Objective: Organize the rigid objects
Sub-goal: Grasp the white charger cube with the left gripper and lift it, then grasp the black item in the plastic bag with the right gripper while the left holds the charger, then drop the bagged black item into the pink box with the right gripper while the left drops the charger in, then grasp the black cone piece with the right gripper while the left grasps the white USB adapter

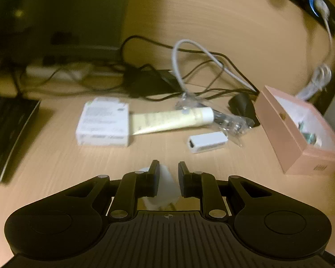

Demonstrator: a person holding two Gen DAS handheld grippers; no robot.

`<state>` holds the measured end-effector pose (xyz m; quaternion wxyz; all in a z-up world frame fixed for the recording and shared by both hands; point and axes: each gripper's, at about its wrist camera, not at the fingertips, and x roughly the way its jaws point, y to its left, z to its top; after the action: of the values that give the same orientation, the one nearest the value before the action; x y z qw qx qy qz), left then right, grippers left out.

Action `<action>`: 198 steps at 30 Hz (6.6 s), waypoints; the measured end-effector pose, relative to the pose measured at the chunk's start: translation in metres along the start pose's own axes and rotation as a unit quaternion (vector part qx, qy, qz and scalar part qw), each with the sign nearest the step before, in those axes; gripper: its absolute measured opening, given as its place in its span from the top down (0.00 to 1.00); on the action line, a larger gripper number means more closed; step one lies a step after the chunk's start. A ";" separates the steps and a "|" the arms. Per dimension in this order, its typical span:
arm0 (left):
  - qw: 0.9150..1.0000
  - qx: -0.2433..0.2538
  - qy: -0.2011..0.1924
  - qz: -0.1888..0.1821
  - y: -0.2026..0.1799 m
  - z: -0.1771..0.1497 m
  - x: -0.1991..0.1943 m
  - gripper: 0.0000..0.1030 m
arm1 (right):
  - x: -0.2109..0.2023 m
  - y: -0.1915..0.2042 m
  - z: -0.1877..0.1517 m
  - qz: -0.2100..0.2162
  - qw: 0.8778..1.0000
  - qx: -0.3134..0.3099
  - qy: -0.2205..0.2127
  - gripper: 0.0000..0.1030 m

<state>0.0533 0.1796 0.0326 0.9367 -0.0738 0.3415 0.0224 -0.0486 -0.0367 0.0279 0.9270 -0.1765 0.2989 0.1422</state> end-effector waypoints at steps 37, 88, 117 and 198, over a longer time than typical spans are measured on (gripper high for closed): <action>1.000 -0.011 0.000 0.001 -0.006 -0.006 0.009 0.59 | 0.021 -0.008 -0.036 0.005 0.992 0.125 0.026 0.02; 0.995 -0.025 0.055 -0.084 0.048 -0.058 -0.058 0.76 | 0.187 0.030 0.154 0.030 0.994 -0.035 0.102 0.55; 0.993 0.055 0.057 -0.086 0.012 -0.066 -0.061 0.76 | 0.110 0.027 0.128 0.103 0.985 0.121 0.069 0.33; 0.998 -0.051 0.019 -0.036 0.044 -0.003 -0.034 0.75 | -0.001 -0.050 0.034 0.007 0.996 0.073 0.057 0.37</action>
<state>0.0213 0.2229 0.0469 0.9254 -0.1340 0.3544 0.0041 -0.0141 -0.0680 0.0666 0.9177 -0.1146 0.3622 0.1161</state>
